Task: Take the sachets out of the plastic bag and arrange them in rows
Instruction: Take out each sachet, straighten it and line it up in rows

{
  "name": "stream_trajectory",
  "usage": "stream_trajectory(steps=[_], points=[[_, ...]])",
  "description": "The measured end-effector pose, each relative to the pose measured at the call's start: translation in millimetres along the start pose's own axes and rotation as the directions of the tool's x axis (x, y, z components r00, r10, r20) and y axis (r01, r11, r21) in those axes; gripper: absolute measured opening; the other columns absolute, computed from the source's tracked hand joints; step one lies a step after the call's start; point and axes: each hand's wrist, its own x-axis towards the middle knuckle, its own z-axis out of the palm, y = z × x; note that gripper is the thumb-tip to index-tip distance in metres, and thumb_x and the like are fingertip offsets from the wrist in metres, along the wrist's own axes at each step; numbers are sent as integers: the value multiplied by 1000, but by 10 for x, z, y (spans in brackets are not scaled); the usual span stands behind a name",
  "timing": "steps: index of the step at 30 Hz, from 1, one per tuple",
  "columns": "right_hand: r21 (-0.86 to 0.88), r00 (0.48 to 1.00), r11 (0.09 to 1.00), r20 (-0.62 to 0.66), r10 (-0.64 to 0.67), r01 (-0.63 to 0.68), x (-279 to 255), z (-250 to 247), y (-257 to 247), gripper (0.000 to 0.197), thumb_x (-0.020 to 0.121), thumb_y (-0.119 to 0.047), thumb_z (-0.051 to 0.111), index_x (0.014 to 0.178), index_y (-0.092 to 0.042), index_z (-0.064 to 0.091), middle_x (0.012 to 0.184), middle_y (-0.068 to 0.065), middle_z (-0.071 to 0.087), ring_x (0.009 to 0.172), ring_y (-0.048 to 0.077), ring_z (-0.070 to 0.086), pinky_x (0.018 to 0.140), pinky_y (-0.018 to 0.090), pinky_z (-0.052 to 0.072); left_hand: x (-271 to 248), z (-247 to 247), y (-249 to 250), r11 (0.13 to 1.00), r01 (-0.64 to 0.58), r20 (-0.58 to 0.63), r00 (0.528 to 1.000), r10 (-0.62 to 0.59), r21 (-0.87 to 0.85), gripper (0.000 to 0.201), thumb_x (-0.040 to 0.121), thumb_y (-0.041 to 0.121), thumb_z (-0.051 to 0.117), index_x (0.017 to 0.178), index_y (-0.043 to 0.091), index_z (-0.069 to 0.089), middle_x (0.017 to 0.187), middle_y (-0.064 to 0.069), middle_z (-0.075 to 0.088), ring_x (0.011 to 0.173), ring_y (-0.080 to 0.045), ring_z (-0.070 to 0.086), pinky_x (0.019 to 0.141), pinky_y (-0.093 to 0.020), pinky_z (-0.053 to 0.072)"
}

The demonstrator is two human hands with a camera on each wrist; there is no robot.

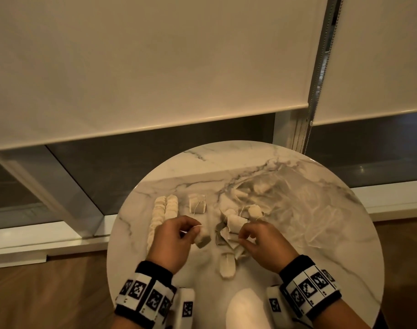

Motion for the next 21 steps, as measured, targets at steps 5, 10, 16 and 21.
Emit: stream_trajectory(steps=[5,10,16,21], points=[[5,993,1000,115,29,-30,14,59,-50,42,79,-52,72,118,-38,65,109,-17,59,101,5,55,87,26,49,207,-459,-294,964,90,19,995,-98,250,12,85,16,76,81,28,76,77,9,73,70,-7,69,74,-29,59],[-56,988,998,157,-3,12,43,130,-145,38,77,-54,72,110,-36,68,107,-15,60,103,10,55,89,33,51,466,-575,-489,911,118,89,982,-166,396,11,83,21,79,77,27,73,78,6,72,72,-11,68,73,-27,57],[-83,978,996,211,3,15,21,175,-229,28,83,-48,68,108,-35,69,104,-14,62,97,9,58,85,32,52,700,-488,-522,801,64,172,964,-204,595,8,83,26,78,86,32,73,85,12,67,84,-8,62,77,-20,45],[-140,956,990,294,15,28,-25,207,-264,31,80,-38,71,111,-35,70,109,-13,63,99,8,59,84,27,51,890,-454,-507,671,37,181,951,-252,741,10,82,30,77,89,35,72,98,10,70,92,-14,65,89,-32,56]])
